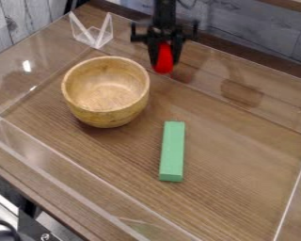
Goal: Move the red fruit to the left
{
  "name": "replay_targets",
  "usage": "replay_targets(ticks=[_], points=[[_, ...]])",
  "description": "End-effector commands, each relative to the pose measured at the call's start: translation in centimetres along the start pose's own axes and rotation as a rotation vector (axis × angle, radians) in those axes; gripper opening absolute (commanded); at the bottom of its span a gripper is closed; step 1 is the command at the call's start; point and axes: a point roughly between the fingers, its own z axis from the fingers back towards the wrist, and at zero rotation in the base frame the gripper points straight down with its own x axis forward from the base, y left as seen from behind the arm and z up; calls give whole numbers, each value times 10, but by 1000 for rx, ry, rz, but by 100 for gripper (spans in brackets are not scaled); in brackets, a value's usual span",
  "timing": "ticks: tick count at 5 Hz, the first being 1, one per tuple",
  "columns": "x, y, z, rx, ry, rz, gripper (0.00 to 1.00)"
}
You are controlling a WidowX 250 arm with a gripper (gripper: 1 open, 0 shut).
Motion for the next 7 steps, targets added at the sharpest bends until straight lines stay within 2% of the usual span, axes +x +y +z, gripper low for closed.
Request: replay_targets(ticks=[1, 2, 4, 5, 7], points=[[7, 12, 60, -81, -84, -13, 0], [11, 39, 71, -83, -93, -5, 0], [34, 100, 71, -54, -107, 30, 0], [48, 123, 63, -34, -107, 67, 0], [62, 136, 29, 14, -90, 104, 0]])
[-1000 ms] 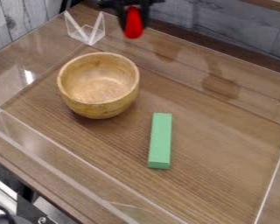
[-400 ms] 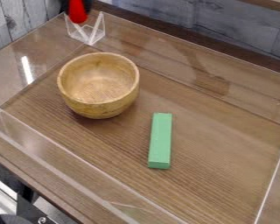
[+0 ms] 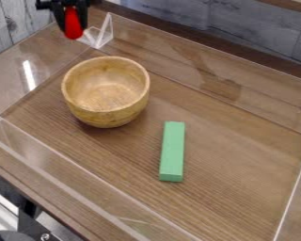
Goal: Move the red fruit to the left
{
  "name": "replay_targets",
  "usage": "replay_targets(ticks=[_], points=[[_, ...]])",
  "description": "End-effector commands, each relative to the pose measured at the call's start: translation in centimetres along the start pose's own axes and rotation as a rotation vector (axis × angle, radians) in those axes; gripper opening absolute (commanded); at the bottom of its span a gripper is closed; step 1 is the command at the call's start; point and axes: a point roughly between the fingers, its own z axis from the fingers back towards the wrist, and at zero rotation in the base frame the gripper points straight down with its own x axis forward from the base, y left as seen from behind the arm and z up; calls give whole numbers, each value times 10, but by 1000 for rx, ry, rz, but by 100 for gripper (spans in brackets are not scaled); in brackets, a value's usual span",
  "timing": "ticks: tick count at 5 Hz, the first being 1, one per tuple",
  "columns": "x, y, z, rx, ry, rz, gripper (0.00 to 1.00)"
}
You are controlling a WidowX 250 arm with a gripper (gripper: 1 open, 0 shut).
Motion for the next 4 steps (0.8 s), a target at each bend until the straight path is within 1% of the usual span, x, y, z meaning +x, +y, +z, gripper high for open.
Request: replay_targets(ticks=[1, 2, 3, 4], points=[[5, -2, 4, 22, -61, -5, 0], [8, -5, -11, 42, -59, -14, 0], [10, -6, -21, 60, -55, -31, 0], [12, -4, -25, 63, -50, -58, 100]])
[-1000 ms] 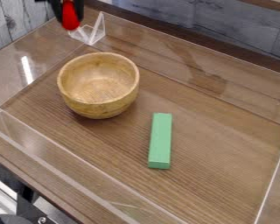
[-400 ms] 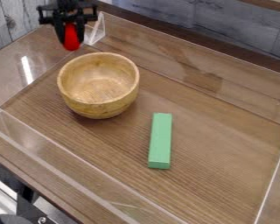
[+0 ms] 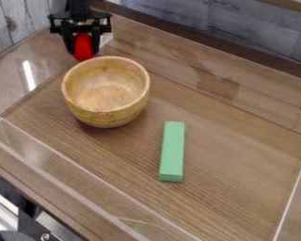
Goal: Move the red fruit to the left
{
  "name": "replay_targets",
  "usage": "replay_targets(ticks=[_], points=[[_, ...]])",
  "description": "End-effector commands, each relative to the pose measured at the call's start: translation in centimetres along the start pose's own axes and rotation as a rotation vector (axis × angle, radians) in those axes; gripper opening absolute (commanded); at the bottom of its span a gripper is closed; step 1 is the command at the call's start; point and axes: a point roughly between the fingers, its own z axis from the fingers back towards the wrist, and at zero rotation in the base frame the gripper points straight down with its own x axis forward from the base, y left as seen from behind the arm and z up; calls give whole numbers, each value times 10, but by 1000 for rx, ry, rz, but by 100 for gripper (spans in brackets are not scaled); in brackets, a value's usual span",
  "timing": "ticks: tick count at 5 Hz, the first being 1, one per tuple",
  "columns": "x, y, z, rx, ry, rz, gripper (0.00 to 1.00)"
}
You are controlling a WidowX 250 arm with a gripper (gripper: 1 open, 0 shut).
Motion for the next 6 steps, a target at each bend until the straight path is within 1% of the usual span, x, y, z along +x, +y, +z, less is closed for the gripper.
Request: replay_targets(ticks=[1, 2, 3, 6], points=[[5, 9, 17, -3, -49, -6, 0], [4, 11, 23, -19, -46, -26, 0], [4, 13, 25, -33, -41, -60, 0], [3, 14, 26, -59, -38, -170, 0]])
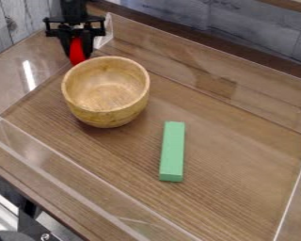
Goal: Move the red fruit to the left
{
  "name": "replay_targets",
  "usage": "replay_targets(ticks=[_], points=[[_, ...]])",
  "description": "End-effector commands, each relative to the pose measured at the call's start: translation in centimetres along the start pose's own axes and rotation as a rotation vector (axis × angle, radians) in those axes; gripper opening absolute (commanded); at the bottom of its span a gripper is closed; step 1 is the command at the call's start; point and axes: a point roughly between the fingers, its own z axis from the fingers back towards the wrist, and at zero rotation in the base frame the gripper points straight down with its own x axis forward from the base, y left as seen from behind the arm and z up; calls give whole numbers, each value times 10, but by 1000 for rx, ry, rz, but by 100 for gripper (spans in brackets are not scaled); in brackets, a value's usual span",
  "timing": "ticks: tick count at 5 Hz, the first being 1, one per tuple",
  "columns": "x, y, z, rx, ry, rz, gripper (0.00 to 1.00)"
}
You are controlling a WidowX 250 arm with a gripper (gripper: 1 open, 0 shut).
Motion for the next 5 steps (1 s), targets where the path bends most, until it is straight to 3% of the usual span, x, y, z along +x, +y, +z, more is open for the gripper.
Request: replay_targets(ticks=[1, 2, 3, 5], points=[[7, 5, 26, 1, -78, -22, 0], [6, 6, 25, 11, -70, -17, 100], [5, 6, 23, 20, -62, -11, 100], [1, 2, 41, 18, -68, -18, 100]])
